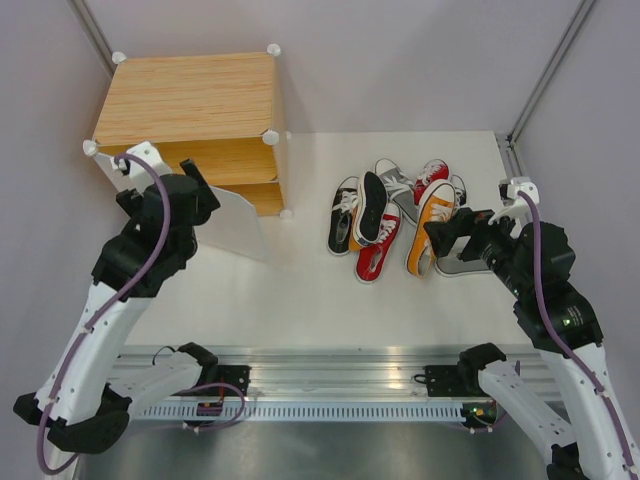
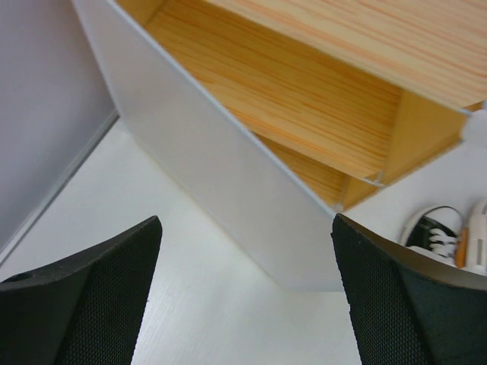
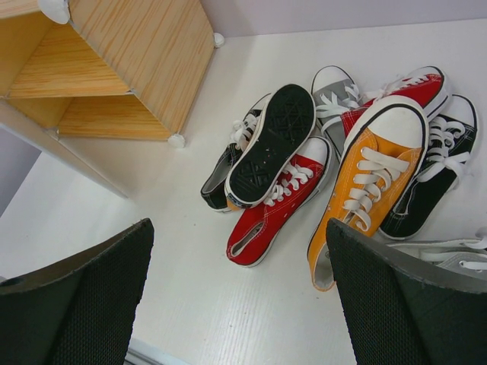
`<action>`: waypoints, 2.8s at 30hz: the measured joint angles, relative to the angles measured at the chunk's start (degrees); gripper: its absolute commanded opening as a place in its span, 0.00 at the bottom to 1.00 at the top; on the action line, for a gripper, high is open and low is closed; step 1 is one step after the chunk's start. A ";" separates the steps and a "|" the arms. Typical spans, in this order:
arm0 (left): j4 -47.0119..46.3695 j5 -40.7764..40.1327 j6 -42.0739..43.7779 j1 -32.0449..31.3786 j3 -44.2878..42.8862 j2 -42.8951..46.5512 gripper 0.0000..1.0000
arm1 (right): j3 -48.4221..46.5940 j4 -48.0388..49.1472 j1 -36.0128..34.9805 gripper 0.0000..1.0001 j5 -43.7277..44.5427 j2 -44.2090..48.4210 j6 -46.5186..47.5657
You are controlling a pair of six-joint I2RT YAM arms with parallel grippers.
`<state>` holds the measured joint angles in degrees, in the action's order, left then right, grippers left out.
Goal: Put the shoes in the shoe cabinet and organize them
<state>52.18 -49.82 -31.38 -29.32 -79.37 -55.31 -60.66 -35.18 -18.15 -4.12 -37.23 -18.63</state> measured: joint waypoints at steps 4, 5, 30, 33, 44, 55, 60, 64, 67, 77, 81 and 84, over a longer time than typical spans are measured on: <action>0.26 5.16 -0.02 0.00 -7.80 -5.53 1.00 | -0.04 -0.07 0.00 0.98 0.00 0.17 -0.11; 0.44 5.75 -0.02 0.00 -8.98 -6.88 1.00 | -0.09 -0.11 0.00 0.98 0.02 0.24 -0.11; 14.36 -0.39 0.61 2.47 -7.52 -15.91 0.93 | -2.29 -3.50 0.00 0.98 -0.11 3.06 0.37; 15.98 -1.18 0.87 3.74 -5.86 -12.68 0.93 | -3.08 -3.43 0.00 0.98 -0.39 2.99 0.37; 19.80 -3.13 3.85 9.53 -2.19 -3.43 0.96 | -3.67 -1.90 0.00 0.98 -3.10 0.42 -0.46; 21.94 -5.42 8.11 16.02 2.25 3.39 0.99 | -3.67 0.28 -0.02 0.98 -6.12 -1.55 -1.77; 23.10 -9.07 8.48 16.50 2.03 3.89 0.99 | -3.96 0.76 -0.44 0.98 -6.93 -3.28 -2.03; 24.94 -9.31 8.50 16.50 -3.61 2.73 0.96 | -4.33 0.83 -1.42 0.98 -7.56 -4.20 -2.16; 24.48 -3.04 8.48 16.50 -12.17 1.86 0.94 | -4.42 0.85 -2.03 0.98 -7.65 -4.39 -2.16; 20.13 29.07 6.43 16.70 -22.27 4.02 0.98 | -4.42 0.76 -2.49 0.98 -7.37 -3.74 -2.10; 22.08 33.92 5.57 16.70 -15.87 3.08 1.00 | -4.42 0.42 -2.64 0.98 -6.38 -2.60 -1.95; 23.58 35.01 5.44 16.70 -11.96 1.66 1.00 | -4.42 0.44 -2.64 0.98 -6.10 -1.90 -1.95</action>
<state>75.77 -14.81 -25.93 -12.62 -91.33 -53.65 -65.08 -34.74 -20.80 -10.22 -39.13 -20.58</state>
